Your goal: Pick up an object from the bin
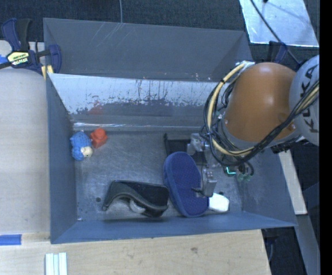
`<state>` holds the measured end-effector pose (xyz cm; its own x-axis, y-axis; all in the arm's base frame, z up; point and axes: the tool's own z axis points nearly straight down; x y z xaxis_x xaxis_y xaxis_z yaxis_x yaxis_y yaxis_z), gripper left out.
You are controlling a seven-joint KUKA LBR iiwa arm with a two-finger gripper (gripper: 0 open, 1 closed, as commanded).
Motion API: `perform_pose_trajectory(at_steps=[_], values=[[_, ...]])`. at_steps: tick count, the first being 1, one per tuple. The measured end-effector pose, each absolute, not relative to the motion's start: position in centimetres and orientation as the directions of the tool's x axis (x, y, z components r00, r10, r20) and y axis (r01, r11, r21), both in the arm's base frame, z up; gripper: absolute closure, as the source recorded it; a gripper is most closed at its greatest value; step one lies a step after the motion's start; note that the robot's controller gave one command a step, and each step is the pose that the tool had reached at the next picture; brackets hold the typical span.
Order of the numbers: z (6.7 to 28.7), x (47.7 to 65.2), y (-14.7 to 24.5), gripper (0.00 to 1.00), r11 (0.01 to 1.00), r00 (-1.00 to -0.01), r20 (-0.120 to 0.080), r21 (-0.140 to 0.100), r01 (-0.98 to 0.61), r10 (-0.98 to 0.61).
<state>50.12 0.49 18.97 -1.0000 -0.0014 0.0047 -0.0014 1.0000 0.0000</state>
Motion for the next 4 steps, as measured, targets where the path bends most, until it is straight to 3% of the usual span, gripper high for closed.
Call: perform_pose_trajectory(at_steps=[1,2,3,4], values=[[8.9,52.5,3.7,0.00,0.997,-0.997,0.001,0.001,-0.075,-0.075],[9.3,52.6,3.6,1.00,0.997,-0.997,-0.006,0.001,-0.073,-0.073],[8.5,58.3,4.0,1.00,0.901,-0.901,-0.003,-0.001,-0.434,-0.434],[24.0,61.6,1.9,1.00,0.901,-0.901,-0.013,-0.006,-0.434,-0.434]])
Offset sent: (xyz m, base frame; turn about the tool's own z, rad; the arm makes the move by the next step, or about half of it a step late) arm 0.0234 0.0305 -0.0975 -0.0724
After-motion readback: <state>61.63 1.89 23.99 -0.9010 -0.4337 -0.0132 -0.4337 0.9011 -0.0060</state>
